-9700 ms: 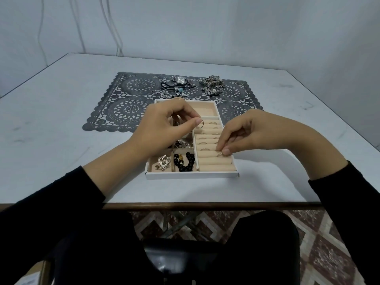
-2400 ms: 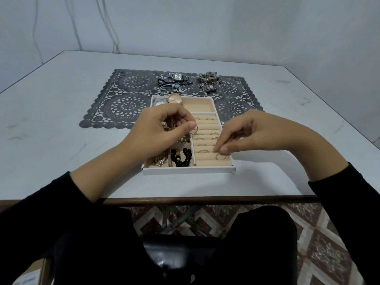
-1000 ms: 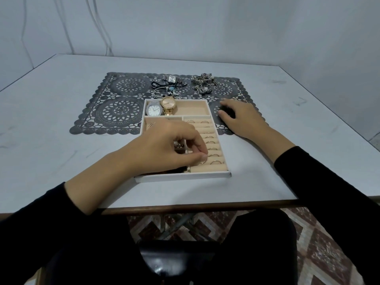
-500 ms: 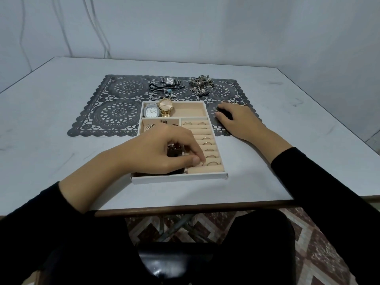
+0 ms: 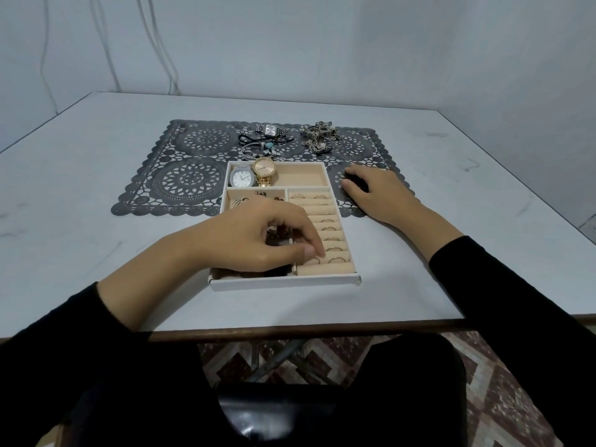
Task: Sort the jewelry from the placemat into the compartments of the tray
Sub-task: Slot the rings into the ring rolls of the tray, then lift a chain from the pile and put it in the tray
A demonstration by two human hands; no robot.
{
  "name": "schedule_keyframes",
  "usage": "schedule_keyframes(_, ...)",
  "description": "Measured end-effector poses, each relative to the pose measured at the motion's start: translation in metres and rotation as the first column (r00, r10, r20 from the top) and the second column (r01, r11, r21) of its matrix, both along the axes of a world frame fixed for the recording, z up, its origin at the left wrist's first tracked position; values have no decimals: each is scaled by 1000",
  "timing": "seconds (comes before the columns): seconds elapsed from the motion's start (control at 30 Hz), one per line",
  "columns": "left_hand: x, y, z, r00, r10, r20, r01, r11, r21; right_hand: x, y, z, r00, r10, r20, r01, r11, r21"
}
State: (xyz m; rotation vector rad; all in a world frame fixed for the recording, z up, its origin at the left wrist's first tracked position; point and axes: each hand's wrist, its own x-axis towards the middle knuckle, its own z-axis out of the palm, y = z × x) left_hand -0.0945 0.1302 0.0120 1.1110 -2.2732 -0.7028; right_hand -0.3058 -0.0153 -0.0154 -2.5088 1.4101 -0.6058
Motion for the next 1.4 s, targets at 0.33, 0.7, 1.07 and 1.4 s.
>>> schedule_keyframes(0.33,-4,-2,4,998,64,-8,-63,994,85,0,0,0,1000,4,5,-4,1000,-2)
schedule_keyframes(0.7,8,-11,9,984,112,-138,-113,994,1,-2,-9,3,998,2,64,-3,1000,14)
schedule_keyframes(1.07,72,-92,7,807,507,-303,-548,834,-66,14,-53,14,981,-13,196,17,1000,-20)
schedule_keyframes(1.4,114,-153,-12,841,537,-62,-540,826,-161,53,-92,8,984,75,164,-74,997,-15)
